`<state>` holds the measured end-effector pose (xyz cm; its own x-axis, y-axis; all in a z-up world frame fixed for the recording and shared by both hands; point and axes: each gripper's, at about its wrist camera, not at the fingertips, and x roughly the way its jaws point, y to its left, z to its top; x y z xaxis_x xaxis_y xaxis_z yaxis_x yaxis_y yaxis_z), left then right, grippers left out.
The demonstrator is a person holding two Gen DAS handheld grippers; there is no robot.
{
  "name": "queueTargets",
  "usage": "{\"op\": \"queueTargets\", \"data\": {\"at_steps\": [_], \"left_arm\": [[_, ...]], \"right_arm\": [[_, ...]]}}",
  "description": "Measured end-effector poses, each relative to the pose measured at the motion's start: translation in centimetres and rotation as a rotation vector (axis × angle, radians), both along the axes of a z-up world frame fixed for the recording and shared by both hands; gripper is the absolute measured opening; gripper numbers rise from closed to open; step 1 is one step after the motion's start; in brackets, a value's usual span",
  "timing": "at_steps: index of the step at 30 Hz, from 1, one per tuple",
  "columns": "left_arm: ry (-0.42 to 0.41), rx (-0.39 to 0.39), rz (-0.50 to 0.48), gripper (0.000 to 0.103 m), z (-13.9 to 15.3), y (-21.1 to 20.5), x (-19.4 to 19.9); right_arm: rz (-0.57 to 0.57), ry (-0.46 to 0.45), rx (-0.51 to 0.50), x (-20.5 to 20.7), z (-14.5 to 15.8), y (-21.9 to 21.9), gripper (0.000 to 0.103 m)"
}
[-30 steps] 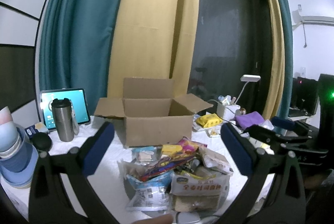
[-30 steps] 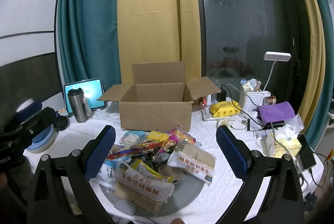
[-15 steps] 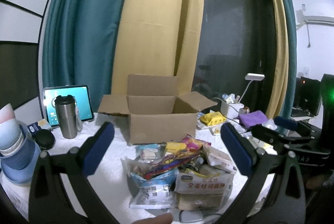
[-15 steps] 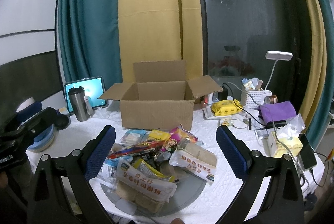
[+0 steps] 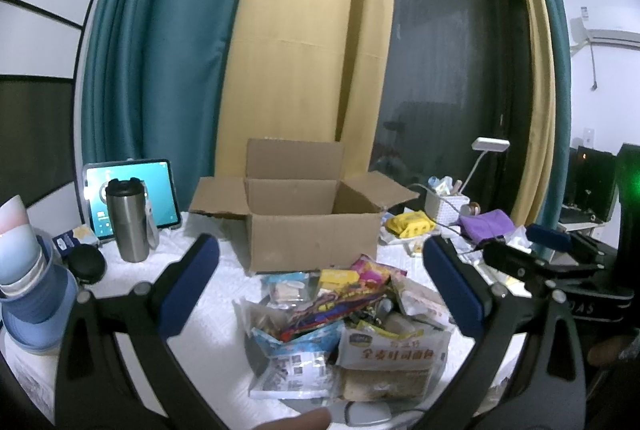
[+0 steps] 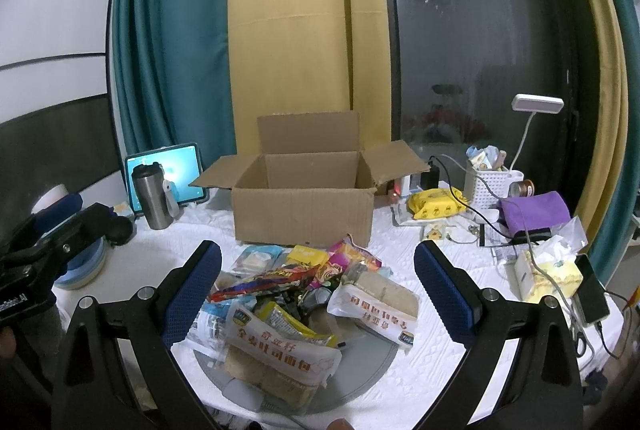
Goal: Organize snacks
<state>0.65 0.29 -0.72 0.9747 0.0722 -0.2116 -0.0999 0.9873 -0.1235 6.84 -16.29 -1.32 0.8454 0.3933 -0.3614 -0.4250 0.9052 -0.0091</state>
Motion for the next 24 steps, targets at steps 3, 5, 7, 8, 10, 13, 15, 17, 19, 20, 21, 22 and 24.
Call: {"op": "queueTargets", "data": {"at_steps": [3,5,7,8,10,13,15,17,19,20,21,22,24], "left_arm": [[0.001,-0.005,0.006,0.103,-0.07,0.01,-0.08],[0.004,-0.017,0.002,0.103,-0.12,0.14,-0.05],[0.011,-0.025,-0.002,0.103,-0.13,0.31,0.15],[0.012,-0.026,-0.004,0.103,-0.14,0.27,0.14],[0.011,-0.025,-0.006,0.103,-0.08,0.23,0.2],[0.011,-0.022,-0.006,0.103,-0.03,0.24,0.28],[0.012,-0.023,-0.007,0.103,-0.03,0.25,0.28],[0.011,-0.023,-0.007,0.103,-0.03,0.25,0.28],[0.011,-0.024,-0.008,0.103,-0.04,0.22,0.28],[0.012,-0.024,-0.007,0.103,-0.04,0.21,0.29],[0.013,-0.023,-0.007,0.103,-0.06,0.2,0.26],[0.014,-0.023,-0.008,0.103,-0.03,0.15,0.3],[0.013,-0.022,-0.008,0.103,-0.02,0.13,0.31]], "right_arm": [[0.0,0.007,0.002,-0.19,-0.23,0.11,0.099],[0.001,0.011,0.004,0.08,-0.19,-0.09,0.099],[0.0,0.011,0.003,-0.05,-0.23,-0.04,0.099],[-0.001,0.011,0.004,0.08,-0.2,-0.1,0.099],[-0.001,0.012,0.005,0.13,-0.18,-0.13,0.099],[0.0,0.013,0.005,0.15,-0.15,-0.17,0.099],[0.001,0.013,0.005,0.03,-0.18,-0.11,0.099],[0.0,0.014,0.005,0.02,-0.17,-0.1,0.099],[-0.001,0.015,0.005,0.04,-0.18,-0.07,0.099],[-0.001,0.015,0.004,0.16,-0.13,-0.15,0.099],[-0.002,0.017,0.005,0.12,-0.16,-0.1,0.099],[-0.001,0.017,0.006,0.14,-0.15,-0.16,0.099],[-0.001,0.019,0.01,0.29,-0.18,-0.62,0.099]]}}
